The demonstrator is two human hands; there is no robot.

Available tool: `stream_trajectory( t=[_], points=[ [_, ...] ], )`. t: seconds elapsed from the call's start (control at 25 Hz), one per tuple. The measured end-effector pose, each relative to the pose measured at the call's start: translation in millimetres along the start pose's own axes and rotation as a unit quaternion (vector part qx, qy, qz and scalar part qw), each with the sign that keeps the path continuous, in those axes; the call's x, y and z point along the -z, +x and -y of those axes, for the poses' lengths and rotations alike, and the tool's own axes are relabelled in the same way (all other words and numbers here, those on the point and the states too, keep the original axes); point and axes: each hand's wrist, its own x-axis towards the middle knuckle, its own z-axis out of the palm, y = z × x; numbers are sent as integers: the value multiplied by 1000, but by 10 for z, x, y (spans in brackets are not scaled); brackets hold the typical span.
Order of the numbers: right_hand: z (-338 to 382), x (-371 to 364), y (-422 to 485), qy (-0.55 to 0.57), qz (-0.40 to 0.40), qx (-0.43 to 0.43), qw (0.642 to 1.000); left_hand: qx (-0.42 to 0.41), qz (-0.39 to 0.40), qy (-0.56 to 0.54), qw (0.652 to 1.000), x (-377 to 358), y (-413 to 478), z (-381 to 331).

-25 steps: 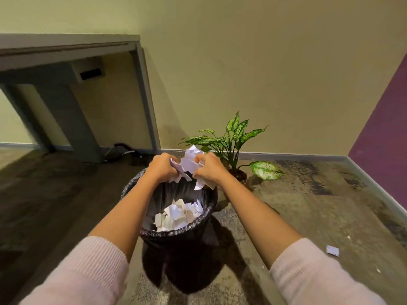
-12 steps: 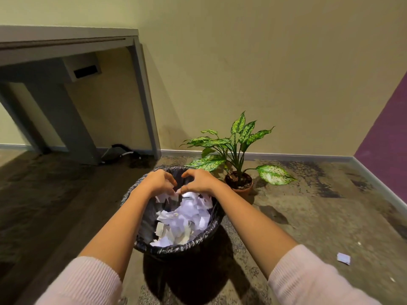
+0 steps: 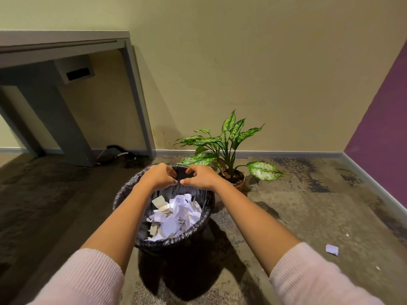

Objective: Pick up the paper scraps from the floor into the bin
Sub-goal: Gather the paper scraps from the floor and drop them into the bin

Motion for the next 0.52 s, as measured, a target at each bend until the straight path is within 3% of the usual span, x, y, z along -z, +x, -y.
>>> stream_trajectory(
  t=[0.52],
  points=[
    [-1297, 749, -906, -83, -63, -109, 989, -119, 51, -3, 992, -827, -164, -1558]
  ],
)
